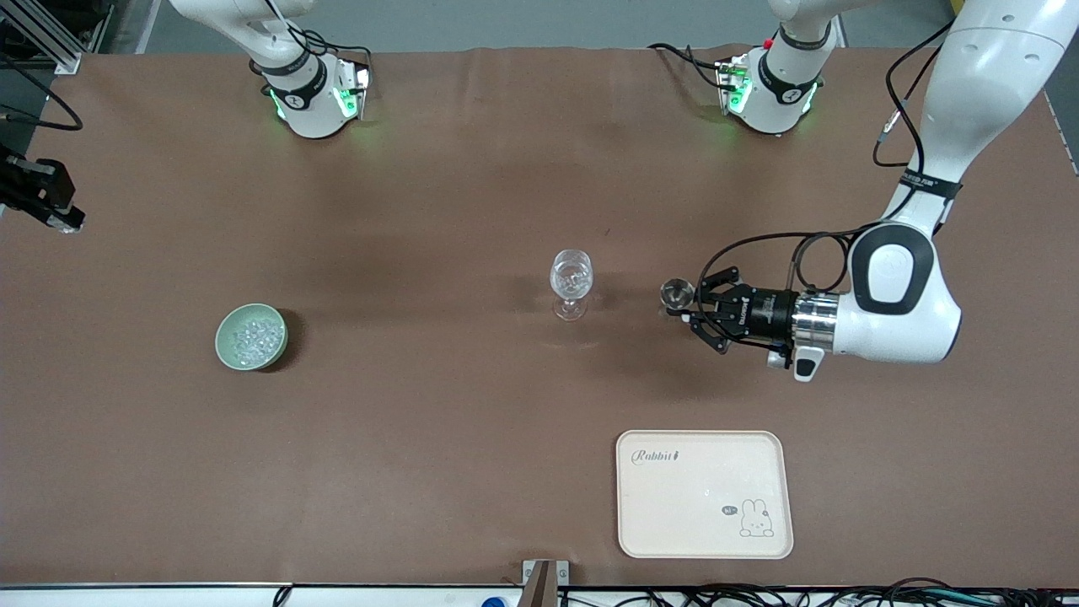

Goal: Pour wine and add ice with both arms
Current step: 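Carry the metal jigger with the left gripper over the wine glass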

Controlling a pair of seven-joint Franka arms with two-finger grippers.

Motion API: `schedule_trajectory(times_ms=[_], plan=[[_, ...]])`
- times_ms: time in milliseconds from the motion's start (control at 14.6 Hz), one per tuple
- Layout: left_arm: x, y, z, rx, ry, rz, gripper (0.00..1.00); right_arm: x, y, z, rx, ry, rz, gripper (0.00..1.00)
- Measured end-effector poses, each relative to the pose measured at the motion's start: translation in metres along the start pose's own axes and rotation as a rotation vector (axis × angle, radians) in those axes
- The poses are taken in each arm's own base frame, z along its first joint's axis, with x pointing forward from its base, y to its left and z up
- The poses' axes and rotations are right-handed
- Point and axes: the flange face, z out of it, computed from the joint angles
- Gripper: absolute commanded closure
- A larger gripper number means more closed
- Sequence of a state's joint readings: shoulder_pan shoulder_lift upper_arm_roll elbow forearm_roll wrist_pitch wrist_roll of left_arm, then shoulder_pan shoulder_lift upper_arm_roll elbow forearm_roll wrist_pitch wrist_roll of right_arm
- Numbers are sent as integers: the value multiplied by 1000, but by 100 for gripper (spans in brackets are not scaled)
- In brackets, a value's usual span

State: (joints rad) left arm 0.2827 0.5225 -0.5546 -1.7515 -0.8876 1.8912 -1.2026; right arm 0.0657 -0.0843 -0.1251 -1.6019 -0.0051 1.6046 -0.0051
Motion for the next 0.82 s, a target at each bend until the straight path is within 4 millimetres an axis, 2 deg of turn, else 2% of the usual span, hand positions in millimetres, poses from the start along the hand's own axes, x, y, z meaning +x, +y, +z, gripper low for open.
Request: schedule_trajectory(times_ms=[342, 820], plan=[[-51, -19, 28, 25, 83, -23, 99, 10, -2, 6, -4, -15, -2, 94], [-69, -30, 70, 54, 305, -35, 99, 10, -3, 6, -5, -20, -2, 94]])
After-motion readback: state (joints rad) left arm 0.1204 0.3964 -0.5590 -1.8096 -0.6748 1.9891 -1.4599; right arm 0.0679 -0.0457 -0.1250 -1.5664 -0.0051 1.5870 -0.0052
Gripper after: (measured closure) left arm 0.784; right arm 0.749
